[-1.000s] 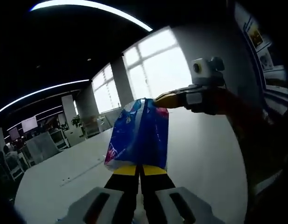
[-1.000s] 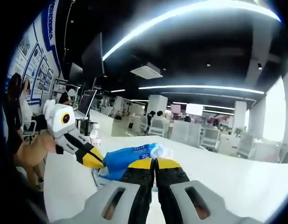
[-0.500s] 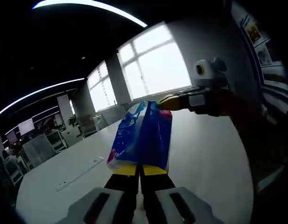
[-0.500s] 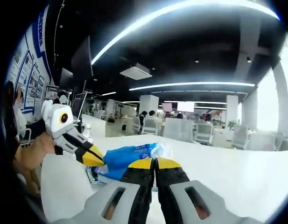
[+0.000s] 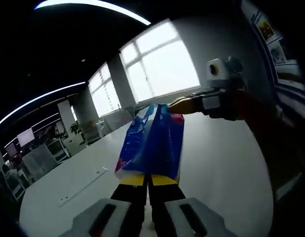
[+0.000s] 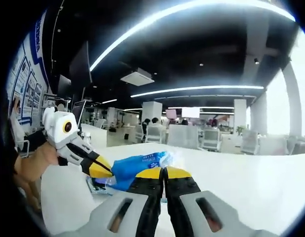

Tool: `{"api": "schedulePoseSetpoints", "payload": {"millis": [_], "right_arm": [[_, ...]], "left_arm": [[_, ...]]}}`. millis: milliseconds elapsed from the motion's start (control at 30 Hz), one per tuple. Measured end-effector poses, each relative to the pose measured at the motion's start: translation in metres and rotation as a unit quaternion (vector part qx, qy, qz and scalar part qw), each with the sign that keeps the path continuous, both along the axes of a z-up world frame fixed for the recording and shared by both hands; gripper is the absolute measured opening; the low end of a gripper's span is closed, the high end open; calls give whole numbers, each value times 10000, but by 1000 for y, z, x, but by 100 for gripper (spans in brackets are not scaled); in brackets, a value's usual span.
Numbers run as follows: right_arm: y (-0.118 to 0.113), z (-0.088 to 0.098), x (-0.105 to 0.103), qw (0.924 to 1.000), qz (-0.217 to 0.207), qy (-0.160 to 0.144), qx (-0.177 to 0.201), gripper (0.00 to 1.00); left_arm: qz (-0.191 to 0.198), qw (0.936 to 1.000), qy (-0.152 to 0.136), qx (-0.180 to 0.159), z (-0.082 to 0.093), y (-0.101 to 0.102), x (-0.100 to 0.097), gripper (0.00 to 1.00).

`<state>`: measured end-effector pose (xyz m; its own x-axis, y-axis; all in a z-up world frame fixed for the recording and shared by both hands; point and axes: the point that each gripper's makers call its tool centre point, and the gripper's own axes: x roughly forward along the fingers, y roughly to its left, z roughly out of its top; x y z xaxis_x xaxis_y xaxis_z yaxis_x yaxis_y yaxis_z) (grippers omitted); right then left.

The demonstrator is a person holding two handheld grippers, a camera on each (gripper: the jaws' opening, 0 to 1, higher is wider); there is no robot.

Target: Arrange the tabletop items into an orderly group along one side of the table until the central work area is clear of visible clutter.

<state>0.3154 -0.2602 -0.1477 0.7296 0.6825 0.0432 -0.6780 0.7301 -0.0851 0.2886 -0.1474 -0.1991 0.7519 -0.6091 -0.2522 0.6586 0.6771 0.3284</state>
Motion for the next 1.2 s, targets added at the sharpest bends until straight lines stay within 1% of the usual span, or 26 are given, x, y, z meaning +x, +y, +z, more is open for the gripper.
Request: {"api": "schedulePoseSetpoints", "payload": {"millis": [167, 300, 433, 733, 833, 1067, 1133, 1200], "right_arm": [[-3, 1, 1, 10000, -49, 1, 32, 0], [-5, 2, 2, 9999, -89, -12, 48, 0], [-9, 3, 3, 9999, -158, -29, 62, 0], [-18, 4, 3, 9995, -267, -33, 146, 0], [-23, -1, 4, 9993, -354, -14, 109, 0], [-32, -17, 8, 9989, -435, 143, 118, 0], [-34, -20, 8, 9987, -455, 175, 114, 0], [-35, -23, 9, 9986, -466, 206, 123, 0]], "left_arm": [[8, 10000, -89, 9, 4, -2, 7, 0], [-15, 9999, -100, 76, 6, -5, 12, 0], [-37, 9998, -122, 128, 7, -8, 10, 0], [-122, 9997, -120, 201, 9, -18, 18, 0], [-142, 9996, -105, 205, 7, -21, 21, 0], [-149, 9996, -25, 231, -9, -28, 18, 0], [-149, 9996, -2, 248, -11, -28, 24, 0], [-148, 9996, 15, 259, -13, -29, 24, 0]]}}
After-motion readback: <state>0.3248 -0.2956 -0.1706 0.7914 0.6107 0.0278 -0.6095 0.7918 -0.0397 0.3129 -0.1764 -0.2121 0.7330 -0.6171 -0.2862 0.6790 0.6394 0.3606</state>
